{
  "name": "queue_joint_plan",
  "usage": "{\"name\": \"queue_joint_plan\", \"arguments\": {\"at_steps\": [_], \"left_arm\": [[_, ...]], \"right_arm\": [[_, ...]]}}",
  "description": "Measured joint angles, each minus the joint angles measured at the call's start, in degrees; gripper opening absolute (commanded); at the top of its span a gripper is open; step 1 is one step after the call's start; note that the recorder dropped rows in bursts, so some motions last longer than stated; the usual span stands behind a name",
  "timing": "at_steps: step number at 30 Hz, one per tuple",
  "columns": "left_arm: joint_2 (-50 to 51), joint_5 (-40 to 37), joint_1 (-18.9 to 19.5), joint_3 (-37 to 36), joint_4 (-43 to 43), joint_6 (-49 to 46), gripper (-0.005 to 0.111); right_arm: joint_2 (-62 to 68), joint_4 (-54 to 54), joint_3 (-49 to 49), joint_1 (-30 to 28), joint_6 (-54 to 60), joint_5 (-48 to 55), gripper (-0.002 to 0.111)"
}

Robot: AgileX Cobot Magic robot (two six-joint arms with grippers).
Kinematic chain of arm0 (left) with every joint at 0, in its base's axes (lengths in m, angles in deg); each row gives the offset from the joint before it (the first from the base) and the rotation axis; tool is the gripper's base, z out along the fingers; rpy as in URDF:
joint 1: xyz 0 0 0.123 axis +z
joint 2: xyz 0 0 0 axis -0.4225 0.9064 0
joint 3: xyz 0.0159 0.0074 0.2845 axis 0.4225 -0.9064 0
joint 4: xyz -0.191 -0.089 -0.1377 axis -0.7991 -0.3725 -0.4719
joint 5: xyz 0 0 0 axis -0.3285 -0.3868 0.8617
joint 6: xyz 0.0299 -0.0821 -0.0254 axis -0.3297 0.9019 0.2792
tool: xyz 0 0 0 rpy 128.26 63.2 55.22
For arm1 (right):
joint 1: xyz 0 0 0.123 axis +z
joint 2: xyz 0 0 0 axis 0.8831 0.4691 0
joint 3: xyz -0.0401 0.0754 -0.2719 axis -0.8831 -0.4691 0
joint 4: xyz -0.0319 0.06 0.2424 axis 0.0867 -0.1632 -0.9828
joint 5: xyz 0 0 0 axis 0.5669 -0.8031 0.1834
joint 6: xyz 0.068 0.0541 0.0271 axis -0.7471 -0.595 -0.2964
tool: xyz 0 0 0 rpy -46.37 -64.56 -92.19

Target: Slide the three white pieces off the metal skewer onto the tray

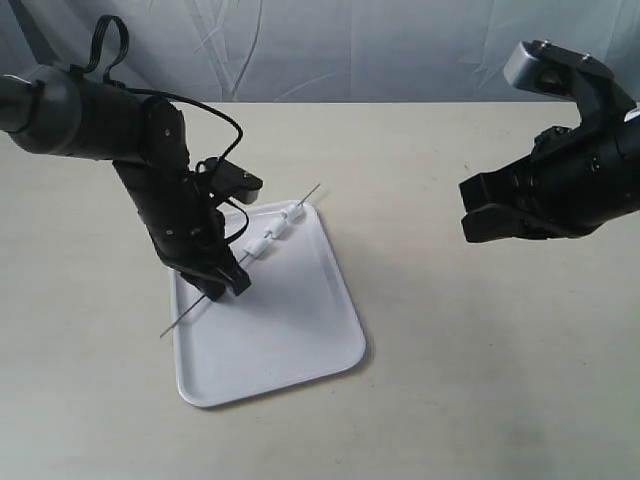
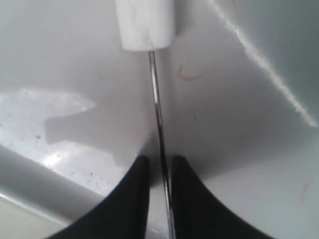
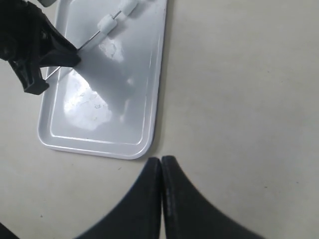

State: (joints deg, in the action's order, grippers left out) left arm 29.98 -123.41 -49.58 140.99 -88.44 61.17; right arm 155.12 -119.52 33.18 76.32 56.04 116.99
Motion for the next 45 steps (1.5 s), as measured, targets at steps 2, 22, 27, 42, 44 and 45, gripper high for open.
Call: {"name": "queue_joint_plan", "arguments": {"at_steps": [2,22,27,42,44,45], "left_arm": [[0.0,0.2,0.0,0.0,0.0,0.0,0.000],[-11.5,-6.7,0.0,-7.0,-2.9,5.9,0.000],[-17.7,-7.5,-0.6,-13.3,-3.7,7.0,0.000],[-38.2,1.8,-6.2,-34.0,-13.7,8.2,0.000],[-39.8,3.1,-6.2,-35.2,-16.0,8.0,0.000],[-40.6,3.8,-6.2,-35.7,-17.5,7.6,0.000]], "right_arm": [[0.0,0.0,0.0,0.0,0.0,-0.5,0.000],[8.1,-11.2,-6.3,0.0,5.1,-9.5,0.014],[13.1,-15.9,-6.3,0.0,6.3,-9.5,0.060],[26.9,-60.6,-4.7,12.9,35.2,-8.2,0.052],[26.9,-62.0,-3.4,13.6,35.7,-8.1,0.052],[27.0,-62.5,-2.9,13.6,35.7,-7.6,0.052]]}}
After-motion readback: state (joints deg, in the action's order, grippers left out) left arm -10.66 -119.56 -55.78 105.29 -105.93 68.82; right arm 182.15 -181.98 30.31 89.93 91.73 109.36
